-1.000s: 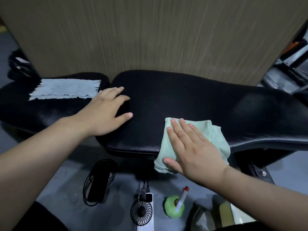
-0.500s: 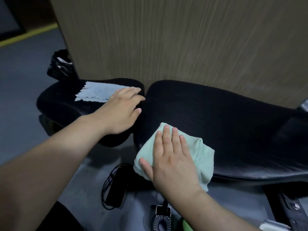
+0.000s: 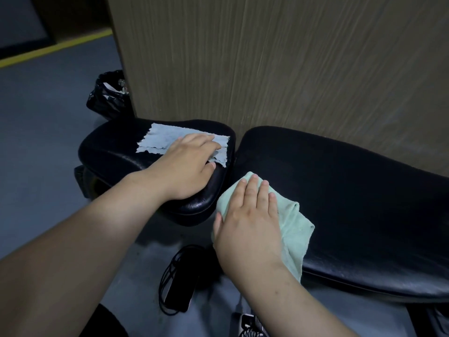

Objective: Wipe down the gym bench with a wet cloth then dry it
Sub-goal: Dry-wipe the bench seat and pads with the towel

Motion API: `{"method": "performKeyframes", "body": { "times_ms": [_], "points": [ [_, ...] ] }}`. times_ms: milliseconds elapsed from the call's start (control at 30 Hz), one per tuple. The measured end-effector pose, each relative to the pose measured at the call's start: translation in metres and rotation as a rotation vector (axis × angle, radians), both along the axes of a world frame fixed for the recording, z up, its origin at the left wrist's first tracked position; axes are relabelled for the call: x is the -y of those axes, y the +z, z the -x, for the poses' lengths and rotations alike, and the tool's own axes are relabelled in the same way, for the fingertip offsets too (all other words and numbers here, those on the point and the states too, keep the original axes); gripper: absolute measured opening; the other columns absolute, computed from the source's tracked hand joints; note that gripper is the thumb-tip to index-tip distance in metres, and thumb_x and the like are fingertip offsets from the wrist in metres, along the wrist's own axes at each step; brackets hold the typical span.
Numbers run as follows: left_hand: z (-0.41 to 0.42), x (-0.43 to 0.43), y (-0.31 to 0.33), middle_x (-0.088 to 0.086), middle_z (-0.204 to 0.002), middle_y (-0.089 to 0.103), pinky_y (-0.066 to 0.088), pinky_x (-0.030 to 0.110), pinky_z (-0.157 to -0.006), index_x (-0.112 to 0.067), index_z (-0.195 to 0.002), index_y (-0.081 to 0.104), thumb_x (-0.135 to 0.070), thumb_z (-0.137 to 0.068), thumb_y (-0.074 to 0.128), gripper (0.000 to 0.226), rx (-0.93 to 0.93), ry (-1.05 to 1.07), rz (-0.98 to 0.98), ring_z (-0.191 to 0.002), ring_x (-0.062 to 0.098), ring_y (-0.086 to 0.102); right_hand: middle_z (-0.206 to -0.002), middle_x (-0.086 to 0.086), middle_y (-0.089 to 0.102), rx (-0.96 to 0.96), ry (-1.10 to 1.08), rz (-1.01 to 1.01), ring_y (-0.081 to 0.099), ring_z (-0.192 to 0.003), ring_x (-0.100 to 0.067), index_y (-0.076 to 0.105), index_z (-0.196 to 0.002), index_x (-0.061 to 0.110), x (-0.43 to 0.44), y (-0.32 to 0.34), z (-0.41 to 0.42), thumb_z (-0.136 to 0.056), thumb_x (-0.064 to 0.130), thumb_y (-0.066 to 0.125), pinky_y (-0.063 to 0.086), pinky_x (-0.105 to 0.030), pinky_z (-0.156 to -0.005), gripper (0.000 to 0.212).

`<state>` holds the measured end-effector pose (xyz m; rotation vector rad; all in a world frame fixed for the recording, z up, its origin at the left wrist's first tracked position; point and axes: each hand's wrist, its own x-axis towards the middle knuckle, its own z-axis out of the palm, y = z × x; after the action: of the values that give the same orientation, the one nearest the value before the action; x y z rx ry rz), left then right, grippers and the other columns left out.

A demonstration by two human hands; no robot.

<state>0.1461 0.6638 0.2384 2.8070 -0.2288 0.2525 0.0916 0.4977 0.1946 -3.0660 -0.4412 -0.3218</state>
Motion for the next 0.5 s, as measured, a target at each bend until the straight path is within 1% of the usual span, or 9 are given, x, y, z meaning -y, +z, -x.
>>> {"method": "performKeyframes", "body": {
  "times_ms": [67,100,133,167,200,233,267,400,500],
  "points": [
    [0.000,-0.005,-0.001,0.001,-0.157,0.033,0.019,0.044,-0.120,-0.019,-0.145,0.043,-0.029,-0.100,0.046,0.046,-0.013,0.009,0.005,-0.146,0.018,0.020,-0.147,-0.031,0.041,-0.029,-0.006,0.010,0.039,-0.138,-0.045,0.044,-0.141,-0.009,-0.005,0.004,-0.007,-0.085,0.042,0.056,0.034,-0.054,-0.113,0.076],
    [-0.001,-0.007,-0.001,0.000,-0.157,0.033,0.019,0.045,-0.120,-0.020,-0.145,0.042,-0.029,-0.100,0.046,0.046,-0.016,0.012,0.010,-0.146,0.018,0.020,-0.150,-0.030,0.037,-0.050,-0.003,0.017,0.035,-0.140,-0.044,0.040,-0.143,-0.008,-0.007,0.009,-0.010,-0.087,0.042,0.054,0.031,-0.053,-0.115,0.077],
    [-0.001,-0.010,-0.001,0.000,-0.157,0.033,0.019,0.047,-0.120,-0.020,-0.145,0.042,-0.029,-0.100,0.046,0.046,-0.018,0.016,0.017,-0.146,0.017,0.020,-0.155,-0.029,0.027,-0.076,0.016,0.036,0.027,-0.145,-0.043,0.031,-0.148,-0.007,-0.009,0.013,-0.014,-0.090,0.043,0.049,0.024,-0.051,-0.119,0.078],
    [-0.001,-0.012,-0.001,-0.001,-0.157,0.032,0.019,0.048,-0.120,-0.021,-0.145,0.042,-0.029,-0.100,0.046,0.047,-0.019,0.020,0.024,-0.146,0.017,0.020,-0.160,-0.027,0.014,-0.112,0.047,0.050,0.014,-0.149,-0.040,0.018,-0.152,-0.005,-0.010,0.017,-0.019,-0.095,0.043,0.042,0.013,-0.049,-0.122,0.078],
    [-0.002,-0.014,-0.001,-0.001,-0.157,0.032,0.020,0.049,-0.120,-0.021,-0.146,0.042,-0.030,-0.100,0.046,0.047,-0.020,0.025,0.030,-0.146,0.016,0.020,-0.163,-0.023,0.001,-0.158,0.075,0.047,0.001,-0.151,-0.037,0.006,-0.154,-0.002,-0.009,0.021,-0.026,-0.099,0.043,0.035,0.004,-0.046,-0.123,0.077],
    [-0.002,-0.017,-0.001,-0.002,-0.157,0.032,0.019,0.049,-0.119,-0.021,-0.146,0.042,-0.030,-0.100,0.046,0.047,-0.021,0.029,0.034,-0.146,0.016,0.020,-0.163,-0.020,-0.007,-0.198,0.093,0.049,-0.006,-0.151,-0.034,-0.002,-0.155,0.000,-0.008,0.025,-0.034,-0.100,0.042,0.030,-0.002,-0.044,-0.123,0.076],
    [-0.002,-0.019,-0.001,-0.002,-0.157,0.032,0.019,0.049,-0.119,-0.021,-0.146,0.042,-0.030,-0.100,0.046,0.047,-0.020,0.034,0.038,-0.146,0.016,0.019,-0.164,-0.016,-0.011,-0.235,0.104,0.055,-0.010,-0.151,-0.031,-0.005,-0.155,0.002,-0.007,0.029,-0.043,-0.101,0.042,0.029,-0.004,-0.042,-0.123,0.075],
    [-0.003,-0.027,-0.001,-0.004,-0.158,0.030,0.018,0.049,-0.120,-0.023,-0.146,0.040,-0.033,-0.100,0.045,0.047,-0.026,0.058,0.050,-0.147,0.014,0.017,-0.164,-0.009,-0.014,-0.356,0.167,0.040,-0.014,-0.151,-0.023,-0.005,-0.156,0.008,-0.003,0.040,-0.079,-0.099,0.043,0.031,-0.006,-0.038,-0.123,0.076],
    [-0.004,-0.032,-0.002,-0.005,-0.159,0.027,0.015,0.050,-0.120,-0.026,-0.146,0.038,-0.035,-0.101,0.043,0.047,-0.044,0.075,0.042,-0.147,0.013,0.016,-0.165,-0.005,-0.014,-0.380,0.213,0.041,-0.015,-0.151,-0.020,-0.003,-0.157,0.012,0.000,0.042,-0.098,-0.097,0.047,0.035,-0.007,-0.036,-0.122,0.079]
  ]
}}
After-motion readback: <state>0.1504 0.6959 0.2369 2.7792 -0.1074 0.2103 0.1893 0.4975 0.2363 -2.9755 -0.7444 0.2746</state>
